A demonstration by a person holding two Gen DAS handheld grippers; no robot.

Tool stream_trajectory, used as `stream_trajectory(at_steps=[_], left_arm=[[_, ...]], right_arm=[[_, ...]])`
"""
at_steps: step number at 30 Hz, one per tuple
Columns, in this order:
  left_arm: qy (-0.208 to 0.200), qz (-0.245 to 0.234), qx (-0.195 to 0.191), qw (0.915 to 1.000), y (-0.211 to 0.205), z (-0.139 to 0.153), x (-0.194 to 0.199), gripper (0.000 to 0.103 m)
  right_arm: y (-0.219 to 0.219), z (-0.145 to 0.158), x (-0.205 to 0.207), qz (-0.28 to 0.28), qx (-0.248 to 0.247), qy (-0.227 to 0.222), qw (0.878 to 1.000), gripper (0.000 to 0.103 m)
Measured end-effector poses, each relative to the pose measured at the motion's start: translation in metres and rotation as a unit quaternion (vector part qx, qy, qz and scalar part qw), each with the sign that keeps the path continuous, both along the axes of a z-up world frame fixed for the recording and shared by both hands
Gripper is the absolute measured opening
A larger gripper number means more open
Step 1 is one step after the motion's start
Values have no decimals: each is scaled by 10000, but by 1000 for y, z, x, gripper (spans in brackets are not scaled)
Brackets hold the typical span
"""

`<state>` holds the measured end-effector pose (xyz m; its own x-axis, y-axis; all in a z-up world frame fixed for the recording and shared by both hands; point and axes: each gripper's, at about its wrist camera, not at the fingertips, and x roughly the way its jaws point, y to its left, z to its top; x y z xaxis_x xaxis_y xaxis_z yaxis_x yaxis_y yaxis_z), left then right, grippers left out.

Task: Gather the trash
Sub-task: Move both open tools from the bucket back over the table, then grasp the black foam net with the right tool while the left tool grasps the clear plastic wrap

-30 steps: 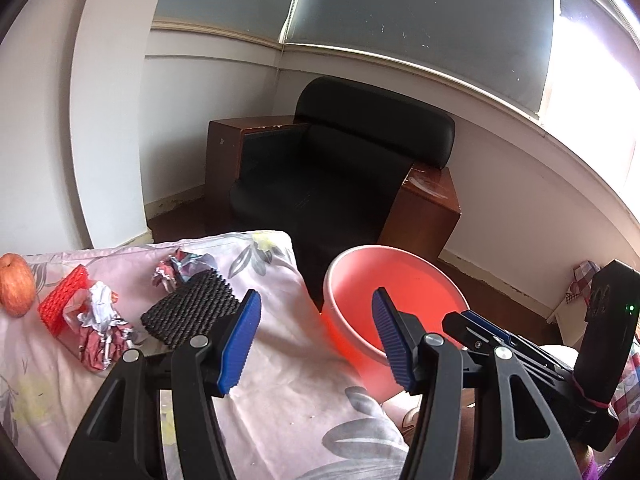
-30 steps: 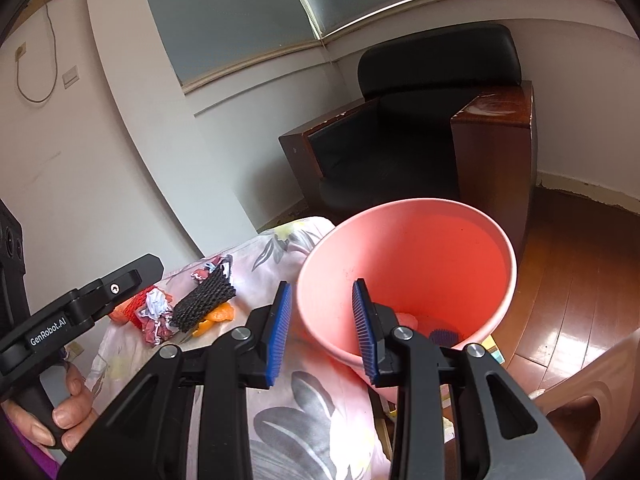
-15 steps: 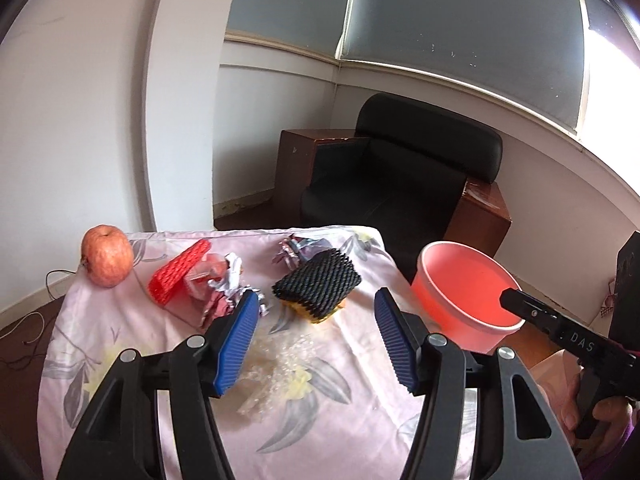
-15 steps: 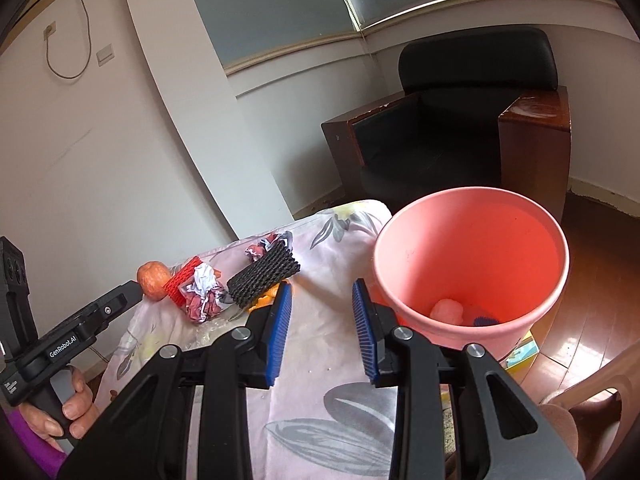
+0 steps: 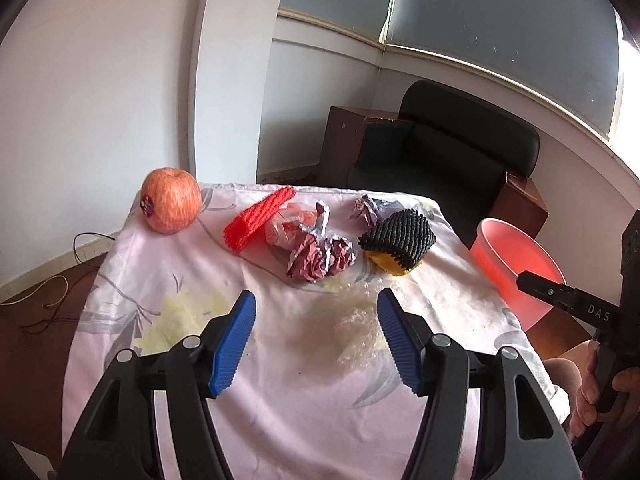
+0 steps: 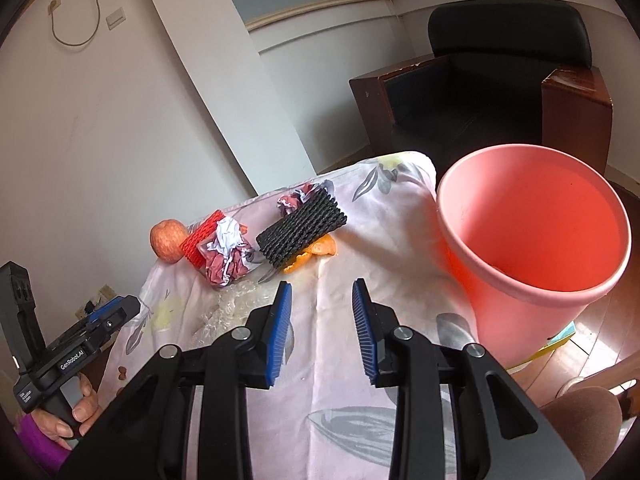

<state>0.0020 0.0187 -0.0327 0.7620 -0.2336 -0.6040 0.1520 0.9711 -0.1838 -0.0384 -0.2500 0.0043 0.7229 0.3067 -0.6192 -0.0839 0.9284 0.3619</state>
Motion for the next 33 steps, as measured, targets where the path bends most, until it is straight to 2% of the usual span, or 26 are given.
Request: stream_trajectory(at_steps=[3, 10, 12, 13, 15, 16, 20, 25, 28, 33], left_arm=[[122, -317, -7, 9994, -13, -9, 4, 62], [352, -931, 502, 9938, -52, -32, 17, 60], [513, -1015, 584, 9918, -56, -42, 22, 45], [589, -1037, 575, 9912, -56, -45, 24, 41], [682, -1028, 511, 9910, -54, -50, 27, 23], [704, -1014, 465, 9913, -51, -52, 28, 18], [621, -998, 209, 9928, -40, -48, 26, 9], [431, -1012, 2, 9939, -25, -37, 19, 6], [327, -999, -57, 9944, -18, -30, 16, 6], [379, -898, -150, 9951, -5, -29, 17, 6]], right_arm=[[8, -6, 6, 47, 19, 106, 9999, 32], [16, -12, 24, 122, 100, 302, 9994, 32], [18, -12, 30, 128, 140, 342, 9992, 32], [19, -13, 34, 132, 167, 371, 9991, 32], [22, -13, 42, 143, 195, 401, 9989, 32], [23, -12, 45, 154, 202, 408, 9988, 32], [35, -12, 62, 221, 255, 480, 9983, 32], [41, -23, 84, 98, 473, 789, 9957, 33], [35, -32, 98, -126, 832, 976, 9917, 43], [29, -44, 119, -386, 1176, 1184, 9852, 43]])
